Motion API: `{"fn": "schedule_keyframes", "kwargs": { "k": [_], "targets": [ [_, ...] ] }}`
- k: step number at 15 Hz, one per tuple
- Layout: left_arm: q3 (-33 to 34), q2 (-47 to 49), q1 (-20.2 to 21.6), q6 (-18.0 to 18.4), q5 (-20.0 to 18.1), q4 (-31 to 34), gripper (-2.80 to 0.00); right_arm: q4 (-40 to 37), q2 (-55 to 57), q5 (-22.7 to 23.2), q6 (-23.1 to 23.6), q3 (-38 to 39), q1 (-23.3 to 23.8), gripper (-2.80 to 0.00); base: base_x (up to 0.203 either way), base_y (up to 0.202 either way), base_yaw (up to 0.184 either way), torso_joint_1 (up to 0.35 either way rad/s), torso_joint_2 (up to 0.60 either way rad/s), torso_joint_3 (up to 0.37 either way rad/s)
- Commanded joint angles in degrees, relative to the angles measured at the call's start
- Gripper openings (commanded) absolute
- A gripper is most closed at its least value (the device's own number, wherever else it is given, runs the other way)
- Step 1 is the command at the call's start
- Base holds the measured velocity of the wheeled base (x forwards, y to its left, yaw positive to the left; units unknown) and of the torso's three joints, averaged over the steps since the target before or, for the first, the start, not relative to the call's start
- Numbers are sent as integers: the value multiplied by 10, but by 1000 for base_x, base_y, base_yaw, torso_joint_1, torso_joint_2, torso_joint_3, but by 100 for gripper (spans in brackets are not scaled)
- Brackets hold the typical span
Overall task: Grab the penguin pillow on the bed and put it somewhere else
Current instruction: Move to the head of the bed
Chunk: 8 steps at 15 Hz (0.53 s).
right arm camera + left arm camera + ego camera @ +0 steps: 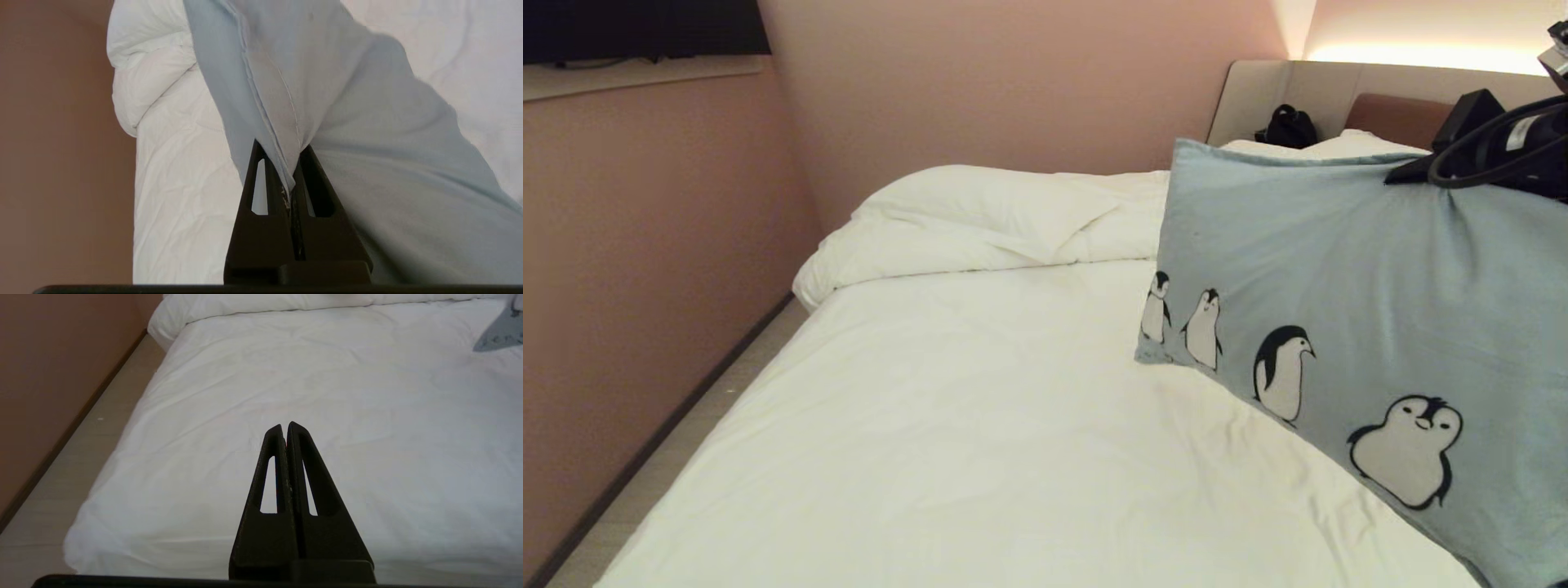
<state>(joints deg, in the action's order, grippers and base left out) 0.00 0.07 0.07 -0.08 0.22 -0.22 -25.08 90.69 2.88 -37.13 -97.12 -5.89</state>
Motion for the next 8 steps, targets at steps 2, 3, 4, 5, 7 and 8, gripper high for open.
{"fn": "schedule_keyframes", "kwargs": {
  "k": [2, 3, 4, 5, 7, 8],
  "targets": [
    [0, 0, 0, 0, 0, 0, -280, -1, 11, 1, 1, -2, 9, -280, 0, -195, 0, 2, 5, 2],
    [0, 0, 0, 0, 0, 0, -280, -1, 14, 1, 1, -3, 10, -280, 0, -192, -2, 4, 1, 2],
    [0, 0, 0, 0, 0, 0, -280, -1, 20, 1, 2, -7, 11, -280, 0, -191, 4, 2, 0, 2],
    [0, 0, 0, 0, 0, 0, -280, 5, 24, 1, 2, -9, 10, -280, 0, -196, -1, 10, -2, -1],
    [0, 0, 0, 0, 0, 0, -280, 31, 32, -1, 1, -10, 10, -280, 0, -195, 1, -1, 6, -1],
    [0, 0, 0, 0, 0, 0, -280, 34, 34, -1, 1, -10, 14, -280, 0, -191, 2, -7, 2, -2]
  ]
}}
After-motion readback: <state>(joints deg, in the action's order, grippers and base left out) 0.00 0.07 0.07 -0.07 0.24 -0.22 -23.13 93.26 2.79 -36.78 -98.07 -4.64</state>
